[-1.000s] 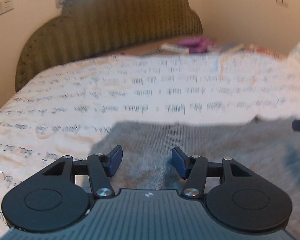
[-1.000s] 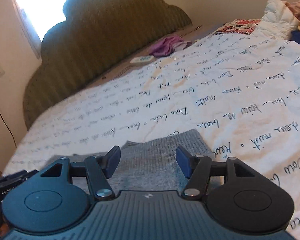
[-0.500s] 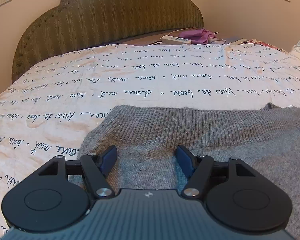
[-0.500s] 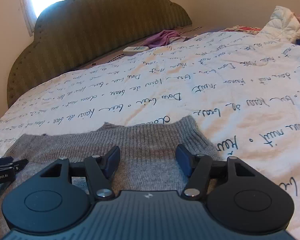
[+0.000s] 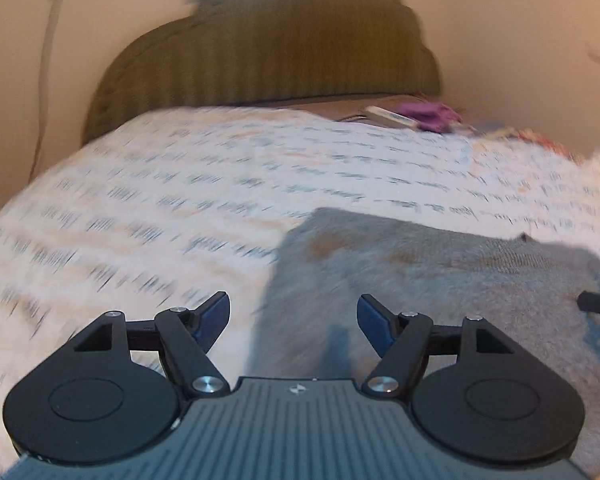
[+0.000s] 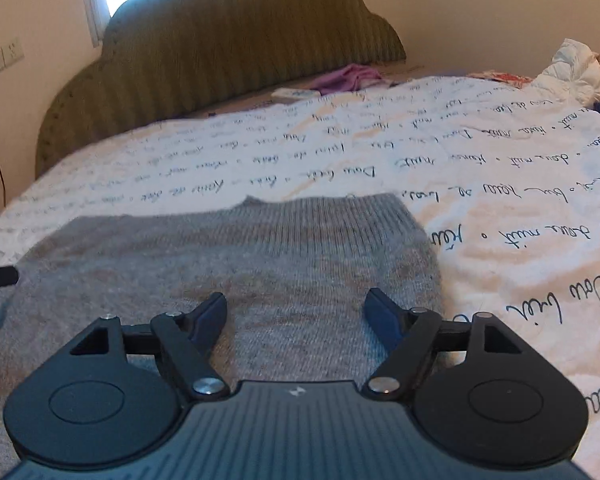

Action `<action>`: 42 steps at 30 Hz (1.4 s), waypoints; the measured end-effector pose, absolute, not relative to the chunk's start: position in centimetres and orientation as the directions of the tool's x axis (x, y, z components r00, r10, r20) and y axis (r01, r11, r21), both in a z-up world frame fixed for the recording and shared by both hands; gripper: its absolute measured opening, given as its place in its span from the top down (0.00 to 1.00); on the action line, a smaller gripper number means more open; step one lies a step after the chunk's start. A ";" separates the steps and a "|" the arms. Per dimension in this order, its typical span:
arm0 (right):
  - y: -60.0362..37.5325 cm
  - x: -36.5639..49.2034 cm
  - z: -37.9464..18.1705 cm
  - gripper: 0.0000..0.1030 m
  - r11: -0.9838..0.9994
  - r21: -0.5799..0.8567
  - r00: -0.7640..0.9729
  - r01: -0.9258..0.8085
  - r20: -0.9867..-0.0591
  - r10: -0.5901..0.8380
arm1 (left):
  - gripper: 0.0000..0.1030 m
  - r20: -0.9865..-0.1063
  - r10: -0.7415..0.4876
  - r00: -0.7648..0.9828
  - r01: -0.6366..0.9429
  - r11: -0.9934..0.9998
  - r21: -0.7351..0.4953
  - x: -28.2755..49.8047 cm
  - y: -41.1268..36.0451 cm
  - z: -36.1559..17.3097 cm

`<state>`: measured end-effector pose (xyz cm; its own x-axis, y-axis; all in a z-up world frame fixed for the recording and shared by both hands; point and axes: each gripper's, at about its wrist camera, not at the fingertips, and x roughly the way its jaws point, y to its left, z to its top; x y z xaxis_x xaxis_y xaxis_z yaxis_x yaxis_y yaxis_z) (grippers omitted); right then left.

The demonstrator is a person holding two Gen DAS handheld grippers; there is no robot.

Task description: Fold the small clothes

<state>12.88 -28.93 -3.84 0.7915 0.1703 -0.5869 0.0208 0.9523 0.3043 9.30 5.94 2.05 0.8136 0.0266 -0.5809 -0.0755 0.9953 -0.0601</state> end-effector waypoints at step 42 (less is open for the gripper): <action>-28.8 13.8 0.2 0.22 0.793 0.609 0.756 0.009 -0.523 0.393 | 0.89 -0.593 -0.232 0.771 -0.098 0.877 -0.471 3.1 8.9 1.8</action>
<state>13.78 -28.84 0.20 0.7564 0.3930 -0.5229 0.0088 0.7933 0.6088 3.10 8.86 1.83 0.7713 -0.2321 -0.5926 -0.0982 0.8766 -0.4712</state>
